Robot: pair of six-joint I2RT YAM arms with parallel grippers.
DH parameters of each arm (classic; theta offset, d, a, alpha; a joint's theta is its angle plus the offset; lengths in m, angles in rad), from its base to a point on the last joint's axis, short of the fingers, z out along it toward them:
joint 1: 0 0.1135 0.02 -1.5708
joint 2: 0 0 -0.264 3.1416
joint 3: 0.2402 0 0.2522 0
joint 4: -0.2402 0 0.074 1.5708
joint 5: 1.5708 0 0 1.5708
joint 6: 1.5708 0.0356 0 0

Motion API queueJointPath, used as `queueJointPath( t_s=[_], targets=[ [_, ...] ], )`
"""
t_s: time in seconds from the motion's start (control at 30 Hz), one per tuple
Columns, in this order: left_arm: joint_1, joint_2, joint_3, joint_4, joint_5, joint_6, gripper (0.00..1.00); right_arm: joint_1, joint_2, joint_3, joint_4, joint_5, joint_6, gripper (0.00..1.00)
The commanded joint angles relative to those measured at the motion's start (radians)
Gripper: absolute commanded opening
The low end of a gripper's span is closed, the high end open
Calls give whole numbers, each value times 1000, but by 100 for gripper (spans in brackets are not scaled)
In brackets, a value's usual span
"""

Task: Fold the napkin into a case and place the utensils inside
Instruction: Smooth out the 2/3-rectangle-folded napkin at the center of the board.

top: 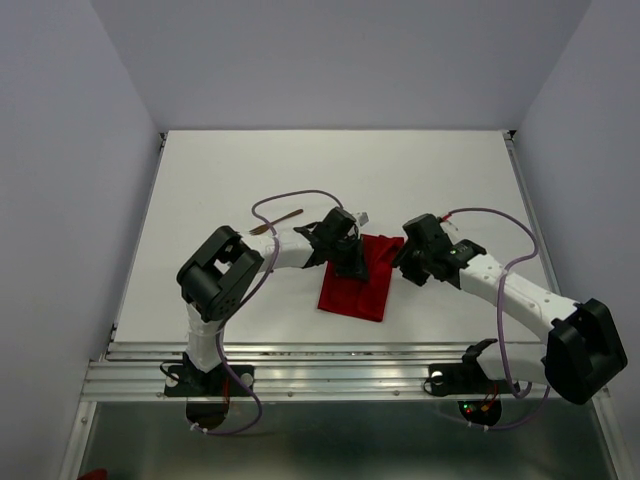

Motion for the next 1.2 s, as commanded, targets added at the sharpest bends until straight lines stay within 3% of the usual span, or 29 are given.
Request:
queueJointPath(
  t_s=[0.0, 0.53, 0.7, 0.77, 0.93, 1.17],
  targets=[
    [9, -90, 53, -38, 18, 37, 0, 0, -13, -11, 20, 7, 20, 51],
    [20, -9, 97, -112, 15, 100, 0, 0, 28, 17, 18, 44, -1, 51],
    [21, 1, 82, -101, 13, 107, 0, -65, 83, 89, 18, 39, -49, 50],
    [21, 1, 71, -98, 13, 111, 0, -114, 119, 106, 26, 34, -64, 46],
    [23, 8, 57, -86, 18, 116, 0, -169, 194, 201, 29, 51, -106, 23],
    [24, 18, 54, -72, 32, 117, 0, -224, 330, 253, 32, 53, -130, 16]
  ],
)
